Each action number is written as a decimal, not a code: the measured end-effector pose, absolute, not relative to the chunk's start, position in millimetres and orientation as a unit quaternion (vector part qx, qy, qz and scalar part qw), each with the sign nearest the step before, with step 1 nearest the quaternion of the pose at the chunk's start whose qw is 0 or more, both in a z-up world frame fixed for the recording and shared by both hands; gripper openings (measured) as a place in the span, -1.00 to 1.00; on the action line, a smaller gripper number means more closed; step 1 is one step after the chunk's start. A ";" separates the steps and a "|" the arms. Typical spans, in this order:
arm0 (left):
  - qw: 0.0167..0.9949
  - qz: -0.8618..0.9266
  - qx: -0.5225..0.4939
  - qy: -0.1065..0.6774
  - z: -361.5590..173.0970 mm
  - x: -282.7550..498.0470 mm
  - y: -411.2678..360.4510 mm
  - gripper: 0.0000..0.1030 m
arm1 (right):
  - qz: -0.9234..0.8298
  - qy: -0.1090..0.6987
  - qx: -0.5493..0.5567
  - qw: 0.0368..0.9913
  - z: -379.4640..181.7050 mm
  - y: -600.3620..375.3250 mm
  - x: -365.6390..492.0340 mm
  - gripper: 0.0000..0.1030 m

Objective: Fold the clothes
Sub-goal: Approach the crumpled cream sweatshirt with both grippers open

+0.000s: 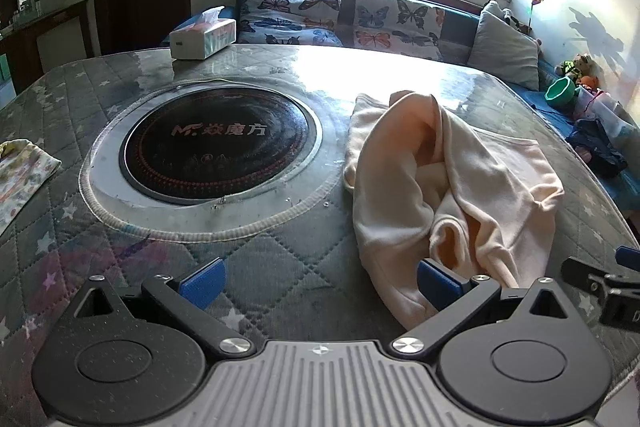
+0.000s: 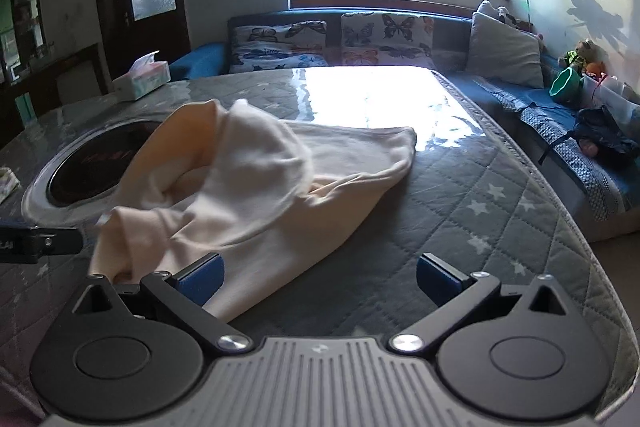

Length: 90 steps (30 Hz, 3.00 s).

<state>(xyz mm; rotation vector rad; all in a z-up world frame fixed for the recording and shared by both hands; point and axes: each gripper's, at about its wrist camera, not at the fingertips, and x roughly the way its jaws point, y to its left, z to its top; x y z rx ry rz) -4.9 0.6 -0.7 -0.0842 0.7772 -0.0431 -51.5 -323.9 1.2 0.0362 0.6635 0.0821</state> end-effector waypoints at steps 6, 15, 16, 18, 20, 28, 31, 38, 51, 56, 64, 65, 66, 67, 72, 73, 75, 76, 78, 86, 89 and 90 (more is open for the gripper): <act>0.921 -0.024 -0.042 0.386 -2.0 -13.7 1.6 1.00 | 0.037 0.328 -0.010 0.944 4.7 -301.2 -66.0 1.00; 0.919 -0.036 -0.034 0.391 -3.4 -26.8 -1.7 1.00 | 0.061 0.367 0.025 0.928 3.6 -293.1 -79.0 1.00; 0.919 -0.038 -0.032 0.391 -3.9 -28.1 -2.6 1.00 | 0.061 0.371 0.030 0.926 3.1 -293.4 -79.8 1.00; 0.919 -0.041 -0.030 0.392 -4.4 -30.5 -3.9 1.00 | 0.057 0.372 0.035 0.926 2.8 -294.0 -82.0 1.00; 0.918 -0.044 -0.027 0.393 -5.2 -32.5 -4.8 1.00 | 0.053 0.374 0.040 0.925 2.4 -294.6 -84.2 1.00; 0.916 -0.054 -0.017 0.398 -8.5 -39.3 -10.0 1.00 | 0.050 0.369 0.023 0.928 5.8 -286.3 -92.9 1.00; 0.915 -0.054 -0.015 0.400 -10.2 -40.6 -11.3 1.00 | 0.050 0.368 0.017 0.928 6.3 -282.6 -94.5 1.00; 0.912 -0.054 -0.010 0.405 -10.9 -42.5 -12.4 1.00 | 0.044 0.365 0.010 0.930 7.5 -280.0 -98.1 1.00; 0.909 -0.051 0.000 0.413 -13.1 -44.7 -16.9 1.00 | 0.048 0.363 -0.004 0.930 9.2 -272.6 -102.2 1.00; 0.908 -0.045 0.000 0.416 -14.6 -44.1 -16.6 1.00 | 0.050 0.368 -0.007 0.929 8.4 -270.0 -101.4 1.00; 0.907 -0.044 0.000 0.420 -16.2 -43.7 -16.3 1.00 | 0.050 0.371 -0.005 0.927 7.5 -269.8 -100.8 1.00; 0.906 -0.044 0.000 0.420 -16.4 -43.6 -16.5 1.00 | 0.050 0.371 -0.005 0.927 7.5 -269.9 -100.7 1.00; 0.906 -0.043 0.001 0.421 -16.6 -43.5 -16.6 1.00 | 0.050 0.371 -0.004 0.927 7.4 -270.0 -100.7 1.00; 0.906 -0.043 0.001 0.422 -16.7 -43.3 -16.7 1.00 | 0.050 0.372 -0.004 0.927 7.4 -270.0 -100.6 1.00; 0.905 -0.043 0.003 0.424 -17.5 -42.9 -17.1 1.00 | 0.050 0.374 -0.002 0.926 6.7 -269.9 -100.4 1.00; 0.905 -0.042 0.003 0.424 -17.5 -42.9 -17.1 1.00 | 0.050 0.374 -0.002 0.926 6.6 -269.9 -100.4 1.00; 0.905 -0.042 0.004 0.424 -17.5 -43.0 -17.3 1.00 | 0.051 0.375 -0.002 0.926 6.6 -269.5 -100.8 1.00; 0.905 -0.043 0.004 0.424 -17.5 -43.1 -17.4 1.00 | 0.051 0.375 -0.002 0.926 6.7 -269.2 -101.1 1.00; 0.904 -0.043 0.005 0.424 -17.6 -43.2 -17.7 1.00 | 0.050 0.375 -0.002 0.926 7.0 -269.0 -101.7 1.00; 0.906 -0.044 0.008 0.422 -14.9 -44.8 -19.7 1.00 | 0.048 0.372 -0.002 0.927 9.2 -269.7 -105.3 1.00; 0.906 -0.044 0.011 0.421 -14.1 -45.1 -20.6 1.00 | 0.048 0.370 -0.002 0.928 10.2 -270.3 -105.8 1.00; 0.906 -0.044 0.012 0.421 -13.9 -45.0 -20.8 1.00 | 0.048 0.370 -0.001 0.928 10.4 -270.4 -105.8 1.00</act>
